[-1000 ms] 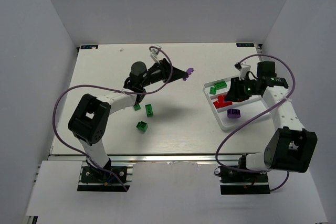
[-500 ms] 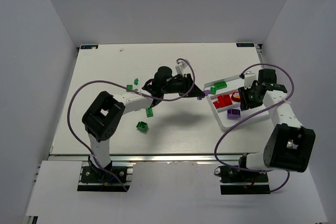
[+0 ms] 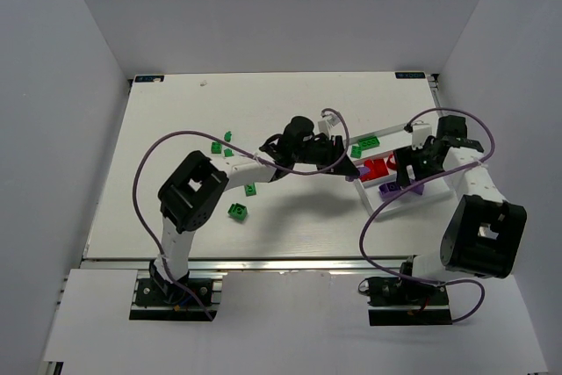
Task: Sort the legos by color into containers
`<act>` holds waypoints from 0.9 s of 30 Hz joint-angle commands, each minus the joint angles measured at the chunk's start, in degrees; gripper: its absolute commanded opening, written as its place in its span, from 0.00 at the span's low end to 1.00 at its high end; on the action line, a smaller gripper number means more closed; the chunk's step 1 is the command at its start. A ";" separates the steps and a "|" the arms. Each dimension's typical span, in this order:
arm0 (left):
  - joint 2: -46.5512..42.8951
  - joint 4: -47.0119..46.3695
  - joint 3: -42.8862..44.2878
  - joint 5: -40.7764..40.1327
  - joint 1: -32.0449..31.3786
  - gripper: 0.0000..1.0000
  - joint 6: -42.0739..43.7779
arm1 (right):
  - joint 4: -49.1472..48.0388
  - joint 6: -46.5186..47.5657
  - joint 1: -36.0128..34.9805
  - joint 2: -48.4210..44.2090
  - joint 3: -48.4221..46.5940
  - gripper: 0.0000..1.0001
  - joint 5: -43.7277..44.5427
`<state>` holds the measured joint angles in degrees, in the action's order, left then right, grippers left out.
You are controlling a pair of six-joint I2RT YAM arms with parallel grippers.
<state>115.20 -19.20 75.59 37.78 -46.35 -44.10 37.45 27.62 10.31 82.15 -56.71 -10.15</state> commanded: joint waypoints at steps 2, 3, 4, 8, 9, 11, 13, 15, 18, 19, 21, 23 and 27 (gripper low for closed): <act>2.04 4.52 5.52 1.33 -1.64 0.12 2.69 | 4.37 4.98 4.36 -1.64 -6.74 0.89 -14.43; 3.35 6.26 7.36 1.59 -2.08 0.13 3.13 | 6.30 7.17 5.16 -1.73 -8.58 0.89 -19.24; 4.06 7.06 8.33 1.68 -2.43 0.13 3.49 | 7.36 8.67 5.95 -1.90 -9.38 0.90 -21.73; 8.28 10.76 13.78 3.09 -3.48 0.15 4.46 | 7.99 11.75 9.64 -3.92 -9.91 0.89 -29.82; 9.16 11.81 15.97 3.79 -3.75 0.15 4.37 | 8.07 12.02 9.99 -4.10 -9.91 0.89 -30.79; 11.88 12.34 18.00 4.40 -4.10 0.16 3.76 | 7.46 11.41 10.52 -4.10 -9.91 0.90 -32.73; 13.64 12.61 20.89 5.28 -4.45 0.16 2.97 | 7.29 11.06 10.79 -4.01 -9.56 0.90 -33.79; 15.93 12.52 22.66 5.55 -4.72 0.17 1.82 | 6.32 10.36 10.96 -4.10 -8.69 0.89 -34.41; 18.83 12.43 25.83 5.73 -5.42 0.17 0.51 | 5.88 9.83 11.05 -3.93 -8.24 0.89 -35.55; 19.53 12.43 26.53 5.81 -5.59 0.18 0.15 | 5.88 9.83 11.14 -3.84 -8.24 0.89 -35.99; 21.02 12.61 28.03 5.81 -5.94 0.18 -0.55 | 5.70 9.65 11.23 -3.58 -8.16 0.89 -36.25; 21.73 12.70 29.08 5.81 -6.12 0.19 -1.08 | 5.62 9.65 11.40 -3.23 -8.07 0.89 -36.69; 22.44 13.66 29.61 5.55 -6.39 0.22 -1.08 | 5.44 9.65 11.67 -2.78 -7.80 0.89 -37.22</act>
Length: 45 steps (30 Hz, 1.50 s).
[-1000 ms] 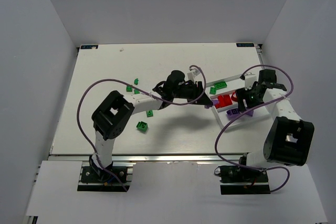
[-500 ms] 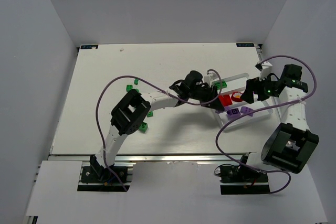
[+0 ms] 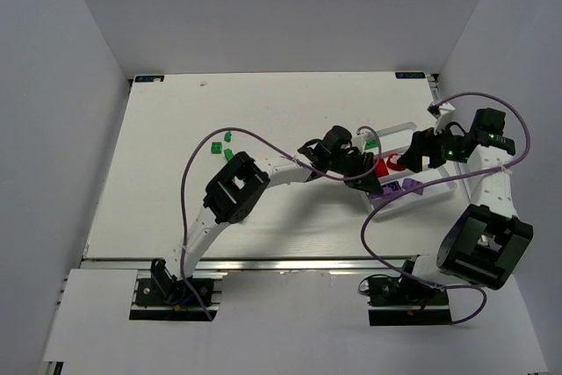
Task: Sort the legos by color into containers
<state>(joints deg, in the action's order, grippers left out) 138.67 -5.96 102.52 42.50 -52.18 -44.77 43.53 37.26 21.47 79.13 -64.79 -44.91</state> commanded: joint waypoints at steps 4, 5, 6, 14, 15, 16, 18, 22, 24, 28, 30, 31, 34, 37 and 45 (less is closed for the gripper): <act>-1.21 1.74 2.86 0.65 -0.46 0.30 0.21 | -0.99 -0.17 0.67 0.41 0.37 0.89 -2.91; -1.21 1.91 2.86 0.57 -0.46 0.37 0.39 | -1.08 -0.25 0.67 0.49 0.55 0.90 -2.99; -1.30 2.09 2.86 0.65 -0.46 0.84 0.56 | -1.08 -0.25 0.67 0.41 0.55 0.89 -3.08; -4.02 4.02 2.69 -0.75 -0.46 0.98 2.76 | -0.73 -0.25 0.85 0.15 0.55 0.89 -3.70; -4.28 4.81 2.86 -1.10 -0.46 0.98 3.11 | -0.64 -0.25 0.85 0.23 0.37 0.89 -4.05; -4.72 5.16 2.86 -1.45 -0.46 0.98 3.46 | -0.55 -0.08 0.85 0.06 0.37 0.89 -4.31; -6.39 7.43 2.86 -2.42 -0.46 0.98 5.30 | 0.24 0.88 0.85 -0.03 -0.15 0.89 -5.54; -10.95 10.43 2.07 -7.41 0.68 0.98 8.82 | 2.52 4.04 0.85 -0.21 -1.38 0.89 -8.79; -15.24 10.96 -0.29 -9.62 2.17 0.98 9.53 | 4.10 5.80 0.85 -0.29 -2.43 0.89 -11.68; -23.60 11.84 -5.65 -15.15 5.33 0.98 12.42 | 8.31 16.14 0.59 0.14 -4.98 0.89 -17.05; -27.38 13.95 -9.68 -20.16 7.26 0.98 14.09 | 9.99 21.16 -0.20 0.06 -5.87 0.89 -19.59; -31.40 14.65 -11.36 -21.92 8.05 0.98 15.32 | 12.17 24.15 -0.47 -0.12 -6.30 0.89 -20.48; -40.01 16.06 -19.97 -28.07 11.57 0.98 15.60 | 18.23 44.67 -2.40 -0.47 -6.05 0.89 -26.09; -46.63 17.11 -29.26 -33.34 15.70 0.98 14.81 | 29.33 65.84 -9.93 0.75 -6.22 0.90 -23.41; -67.46 26.60 -44.15 -53.38 21.77 0.98 11.29 | -9.92 32.03 -42.69 -1.09 -0.78 0.79 -0.47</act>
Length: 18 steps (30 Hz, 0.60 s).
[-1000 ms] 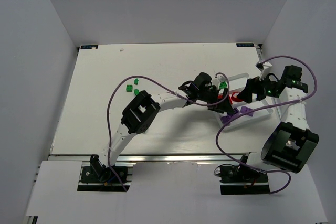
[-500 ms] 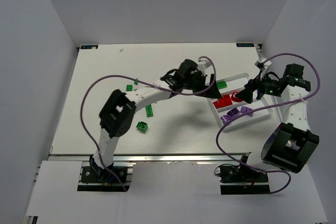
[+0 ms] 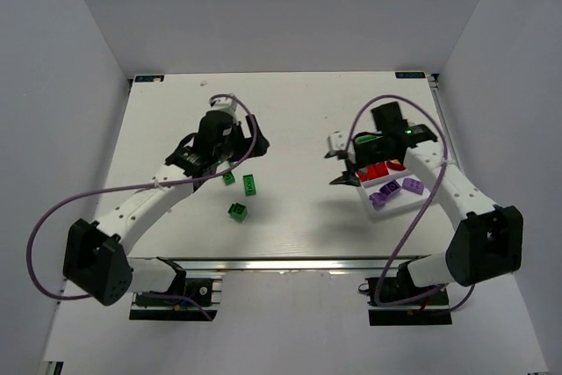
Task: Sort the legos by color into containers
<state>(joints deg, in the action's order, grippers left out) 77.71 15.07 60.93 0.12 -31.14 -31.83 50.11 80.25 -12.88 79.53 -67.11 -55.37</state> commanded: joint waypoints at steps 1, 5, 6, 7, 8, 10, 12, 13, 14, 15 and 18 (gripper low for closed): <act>-8.17 6.28 -3.61 -14.67 0.90 0.98 -2.87 | -18.88 -17.17 -10.99 -0.09 1.37 0.75 11.94; -14.16 12.51 -6.43 -18.22 4.23 0.98 -5.95 | -21.28 -33.80 -21.37 8.70 -6.08 0.44 19.14; -15.73 13.83 -6.70 -18.75 4.85 0.95 -6.57 | -21.02 -37.15 -24.79 12.63 -9.93 0.44 19.60; -16.45 14.98 -6.87 -19.01 5.64 0.87 -7.44 | -20.06 -41.79 -26.73 14.32 -11.45 0.46 20.13; -17.15 16.47 -7.22 -18.93 7.13 0.77 -7.80 | -20.14 -43.75 -28.49 15.47 -12.51 0.56 21.87; -19.34 17.80 -8.19 -18.67 8.54 0.49 -8.59 | -21.71 -47.10 -33.68 18.11 -13.65 0.73 23.38; -20.75 19.46 -8.98 -18.23 10.74 0.45 -8.77 | -23.47 -51.58 -37.90 20.56 -14.18 0.89 26.36; -21.72 20.17 -9.07 -18.23 11.61 0.46 -8.77 | -23.04 -52.73 -38.96 21.54 -15.67 0.89 26.72; -22.16 21.91 -9.07 -18.40 13.36 0.50 -8.68 | -23.38 -55.78 -40.54 22.33 -16.29 0.90 28.03; -22.60 22.89 -8.90 -18.66 14.25 0.58 -8.60 | -24.00 -57.55 -41.16 23.64 -16.73 0.90 29.08; -24.01 25.97 -8.37 -19.72 17.59 0.87 -8.07 | -24.79 -60.11 -43.36 25.32 -18.23 0.89 29.45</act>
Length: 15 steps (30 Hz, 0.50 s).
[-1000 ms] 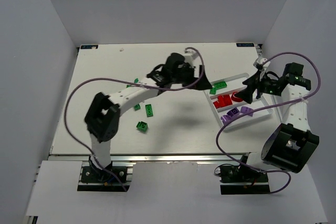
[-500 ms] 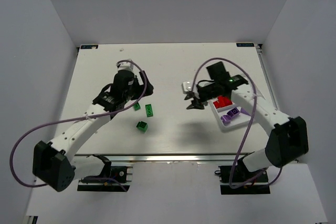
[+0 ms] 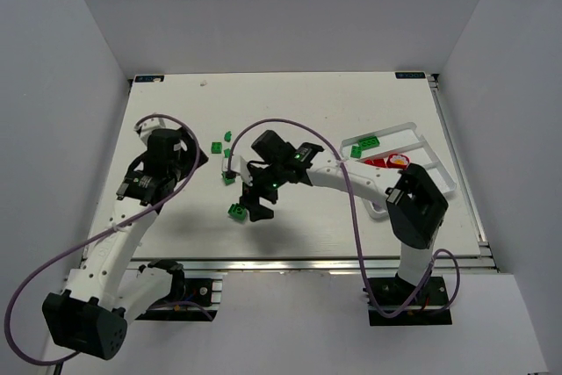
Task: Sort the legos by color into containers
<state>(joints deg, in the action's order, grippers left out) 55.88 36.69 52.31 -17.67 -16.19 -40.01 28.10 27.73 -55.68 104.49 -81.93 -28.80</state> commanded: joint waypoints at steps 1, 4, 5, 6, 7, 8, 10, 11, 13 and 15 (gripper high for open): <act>-2.96 5.05 0.42 -1.93 3.96 0.90 0.37 | -3.48 -8.56 -1.00 0.71 -4.19 0.89 3.04; -3.49 5.85 0.94 -1.75 5.54 0.91 1.25 | -6.29 -18.20 -3.37 2.38 -4.73 0.89 9.08; -3.58 5.94 1.03 -1.67 5.72 0.92 1.42 | -6.56 -20.50 -4.95 2.91 -5.86 0.89 14.07; -3.67 6.03 1.04 -1.66 5.81 0.92 1.51 | -6.04 -23.22 -5.57 4.57 -6.83 0.89 15.51; -3.67 6.29 1.21 -1.66 5.99 0.92 1.51 | -5.34 -24.64 -6.19 5.28 -7.71 0.89 16.83; -3.76 6.38 1.21 -1.75 5.99 0.92 1.51 | -4.81 -25.35 -6.98 5.90 -8.41 0.89 16.93; -4.11 6.47 1.04 -2.01 6.08 0.92 1.34 | -5.59 -25.97 -7.77 6.17 -8.07 0.88 17.63; -4.28 6.55 0.86 -2.19 6.16 0.92 1.25 | -5.68 -26.05 -8.39 6.43 -7.98 0.88 18.68; -4.99 6.73 0.77 -2.54 6.17 0.92 1.07 | -6.03 -26.84 -8.74 7.22 -8.16 0.87 20.17; -5.25 6.99 0.68 -2.81 6.17 0.92 0.90 | -6.47 -26.67 -9.01 7.92 -8.07 0.86 22.90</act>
<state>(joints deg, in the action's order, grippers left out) 52.42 42.74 52.31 -19.09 -10.28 -39.24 23.55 3.92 -64.49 111.83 -88.09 -11.09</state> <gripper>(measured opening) 0.919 0.866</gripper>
